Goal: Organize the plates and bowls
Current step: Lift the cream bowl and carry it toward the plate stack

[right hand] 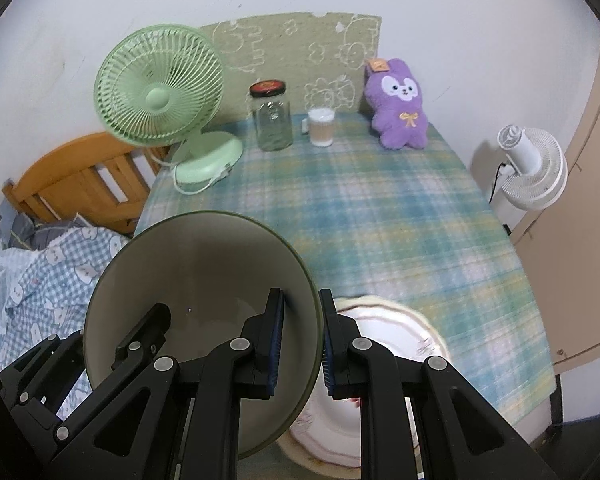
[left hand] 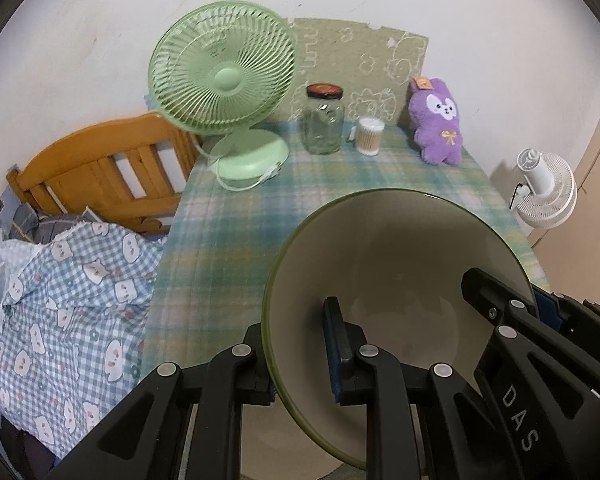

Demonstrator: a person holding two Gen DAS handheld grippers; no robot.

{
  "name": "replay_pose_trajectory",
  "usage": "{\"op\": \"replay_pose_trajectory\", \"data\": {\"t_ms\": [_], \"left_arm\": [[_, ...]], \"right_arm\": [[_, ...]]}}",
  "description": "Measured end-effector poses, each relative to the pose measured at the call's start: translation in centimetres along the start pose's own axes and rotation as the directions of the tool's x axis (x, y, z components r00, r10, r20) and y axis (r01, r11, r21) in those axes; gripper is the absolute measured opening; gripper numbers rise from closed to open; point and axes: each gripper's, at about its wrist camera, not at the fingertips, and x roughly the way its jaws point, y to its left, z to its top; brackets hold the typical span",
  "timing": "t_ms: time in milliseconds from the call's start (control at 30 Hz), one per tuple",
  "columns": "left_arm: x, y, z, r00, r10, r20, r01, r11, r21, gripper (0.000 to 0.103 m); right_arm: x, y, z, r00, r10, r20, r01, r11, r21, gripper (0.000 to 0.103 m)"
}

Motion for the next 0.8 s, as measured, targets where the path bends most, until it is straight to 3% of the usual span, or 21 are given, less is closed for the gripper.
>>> {"op": "replay_pose_trajectory", "data": {"t_ms": [800], "left_arm": [[4.2, 4.7, -5.3, 0.987, 0.023, -0.162, -0.028, 0.999, -0.029, 0.016]], "right_arm": [[5.4, 4.7, -5.3, 0.986, 0.008, -0.169, -0.015, 0.999, -0.04, 0.02]]}}
